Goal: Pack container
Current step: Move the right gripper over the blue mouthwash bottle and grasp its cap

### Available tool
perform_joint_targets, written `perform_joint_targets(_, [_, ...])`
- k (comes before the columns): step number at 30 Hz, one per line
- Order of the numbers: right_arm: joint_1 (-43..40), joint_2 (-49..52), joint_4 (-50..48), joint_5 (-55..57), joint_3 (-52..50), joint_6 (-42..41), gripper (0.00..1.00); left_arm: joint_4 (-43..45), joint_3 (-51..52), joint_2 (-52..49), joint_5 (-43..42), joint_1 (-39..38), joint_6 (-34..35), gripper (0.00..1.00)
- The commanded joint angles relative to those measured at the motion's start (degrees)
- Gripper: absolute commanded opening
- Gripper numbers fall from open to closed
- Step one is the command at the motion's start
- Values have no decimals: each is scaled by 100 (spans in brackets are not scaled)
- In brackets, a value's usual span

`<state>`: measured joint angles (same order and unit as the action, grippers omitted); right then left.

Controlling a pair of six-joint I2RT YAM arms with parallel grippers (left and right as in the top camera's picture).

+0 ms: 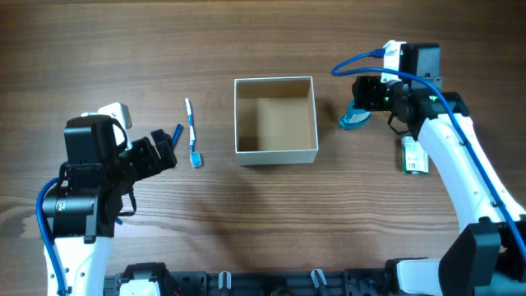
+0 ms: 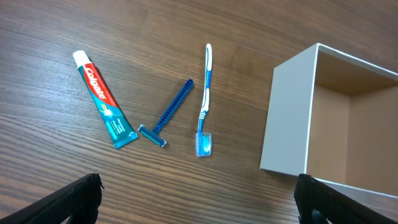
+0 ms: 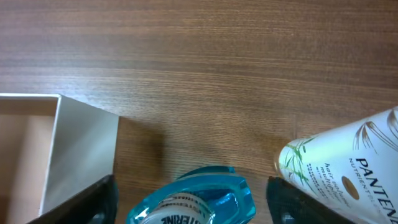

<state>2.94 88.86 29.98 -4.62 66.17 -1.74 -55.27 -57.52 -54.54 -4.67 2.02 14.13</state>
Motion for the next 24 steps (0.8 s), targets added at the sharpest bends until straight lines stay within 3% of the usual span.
perform_joint_targets(1, [20, 94, 4, 98, 142, 0, 70, 17, -111, 0, -195, 39, 50, 100])
perform_joint_targets(10, [20, 94, 11, 98, 142, 0, 49, 35, -111, 0, -195, 39, 50, 100])
perform_joint_targets(13, [20, 94, 22, 98, 142, 2, 36, 37, -111, 0, -195, 39, 50, 100])
perform_joint_targets(17, [20, 94, 20, 98, 142, 0, 35, 35, -111, 0, -195, 39, 50, 100])
perform_joint_targets(24, [20, 94, 11, 98, 142, 0, 22, 37, -111, 0, -195, 39, 50, 100])
